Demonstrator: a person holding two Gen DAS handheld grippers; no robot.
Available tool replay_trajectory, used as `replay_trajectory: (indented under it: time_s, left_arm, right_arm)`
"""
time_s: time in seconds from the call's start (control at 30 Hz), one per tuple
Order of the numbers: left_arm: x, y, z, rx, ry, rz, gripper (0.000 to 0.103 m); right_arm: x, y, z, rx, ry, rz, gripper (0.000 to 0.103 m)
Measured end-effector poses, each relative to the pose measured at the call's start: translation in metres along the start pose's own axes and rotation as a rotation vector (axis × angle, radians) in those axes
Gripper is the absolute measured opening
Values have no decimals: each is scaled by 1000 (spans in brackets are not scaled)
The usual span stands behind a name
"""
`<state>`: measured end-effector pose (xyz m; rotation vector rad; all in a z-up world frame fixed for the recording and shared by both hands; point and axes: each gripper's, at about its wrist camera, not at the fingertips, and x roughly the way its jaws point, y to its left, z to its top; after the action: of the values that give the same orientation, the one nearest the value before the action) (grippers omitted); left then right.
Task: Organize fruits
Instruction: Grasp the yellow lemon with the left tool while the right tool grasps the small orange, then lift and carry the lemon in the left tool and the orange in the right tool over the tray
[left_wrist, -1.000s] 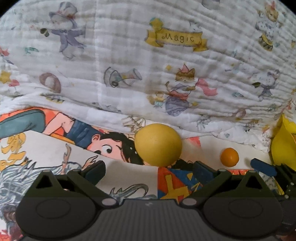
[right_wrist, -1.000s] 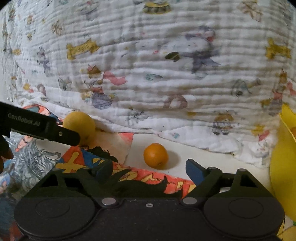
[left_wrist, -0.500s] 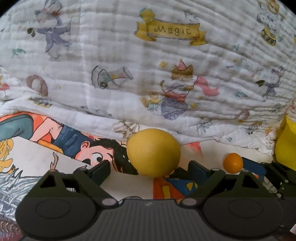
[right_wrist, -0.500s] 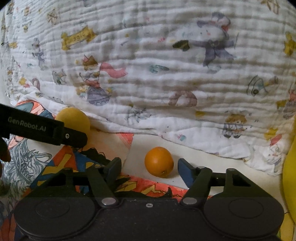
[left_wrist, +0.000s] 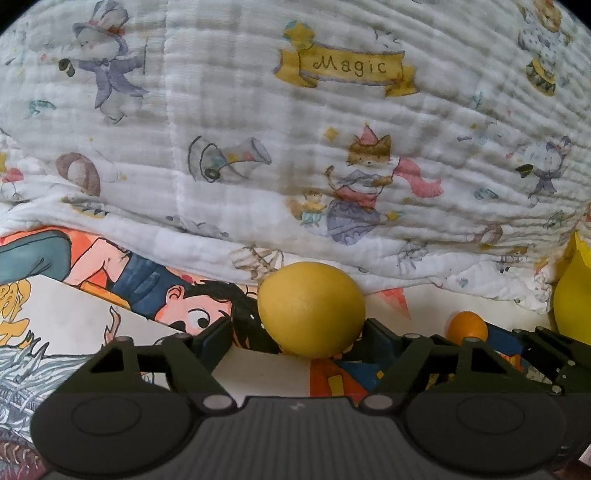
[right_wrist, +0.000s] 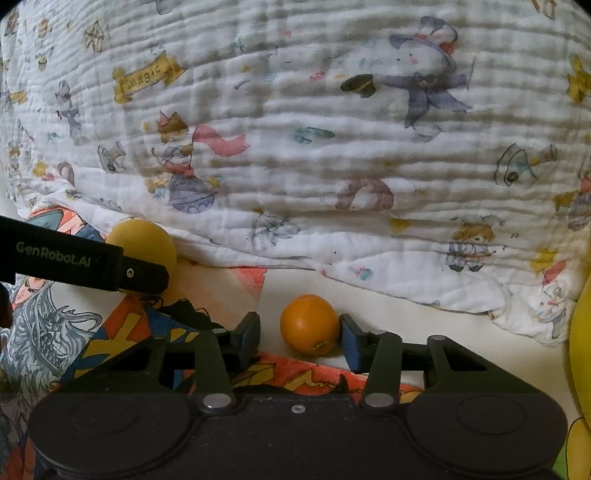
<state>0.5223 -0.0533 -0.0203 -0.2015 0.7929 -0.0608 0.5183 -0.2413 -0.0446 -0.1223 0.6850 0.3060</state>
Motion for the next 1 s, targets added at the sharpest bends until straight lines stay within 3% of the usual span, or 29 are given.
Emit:
replay_trajectory:
  time_s: [0.2,0.3,1.0]
  left_arm:
    - [-4,2,1,-5,5,-28,68]
    - [-4,0,1,-5,10,-39,63]
    - [-22,1,-5,33,46,-59,61]
  right_arm:
    - [0,3,-1,-16,0,-18,36]
    - [0,5,-1,-23,0,-24,36]
    - [-15,15,4,-43,-2,33,35]
